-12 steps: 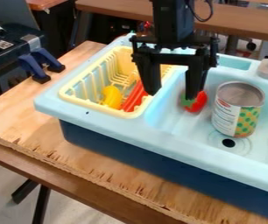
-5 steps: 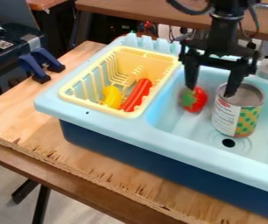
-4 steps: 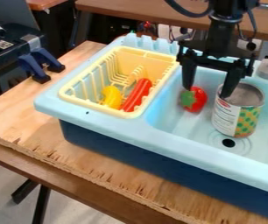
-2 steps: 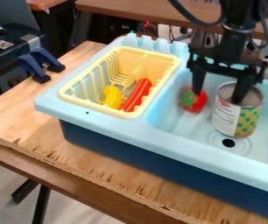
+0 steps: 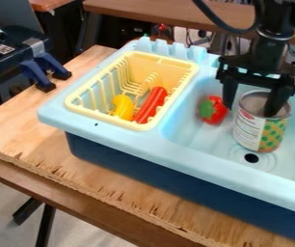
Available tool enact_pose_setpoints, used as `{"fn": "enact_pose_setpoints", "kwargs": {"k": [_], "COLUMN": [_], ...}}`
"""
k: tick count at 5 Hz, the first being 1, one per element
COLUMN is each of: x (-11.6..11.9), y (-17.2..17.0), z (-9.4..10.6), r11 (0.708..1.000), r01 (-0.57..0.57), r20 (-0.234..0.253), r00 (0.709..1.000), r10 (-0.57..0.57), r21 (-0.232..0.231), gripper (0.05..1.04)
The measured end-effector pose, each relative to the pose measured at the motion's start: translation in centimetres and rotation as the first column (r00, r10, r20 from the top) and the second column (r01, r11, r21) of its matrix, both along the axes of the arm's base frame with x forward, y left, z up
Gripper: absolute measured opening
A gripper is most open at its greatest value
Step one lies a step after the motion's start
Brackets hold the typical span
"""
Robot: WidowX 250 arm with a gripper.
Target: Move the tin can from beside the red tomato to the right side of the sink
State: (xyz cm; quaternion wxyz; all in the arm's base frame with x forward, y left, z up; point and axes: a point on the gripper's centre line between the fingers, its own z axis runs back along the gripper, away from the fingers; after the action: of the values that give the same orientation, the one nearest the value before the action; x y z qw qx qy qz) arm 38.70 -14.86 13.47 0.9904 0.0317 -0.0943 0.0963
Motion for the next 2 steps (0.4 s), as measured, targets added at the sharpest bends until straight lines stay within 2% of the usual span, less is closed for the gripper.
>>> {"fn": "enact_pose_setpoints", "kwargs": {"k": [1,2], "x": [0.4,0.3], "y": [-0.7,-2.4], "z": [-0.2,-0.6], "r11": [1.000,0.998], "r01": [-0.005,0.007], "r20": [0.008,0.017], "r00": [1.000,1.000], "r10": [0.005,-0.006], "r21": [-0.006,-0.068], "gripper": [0.993,0.993]}}
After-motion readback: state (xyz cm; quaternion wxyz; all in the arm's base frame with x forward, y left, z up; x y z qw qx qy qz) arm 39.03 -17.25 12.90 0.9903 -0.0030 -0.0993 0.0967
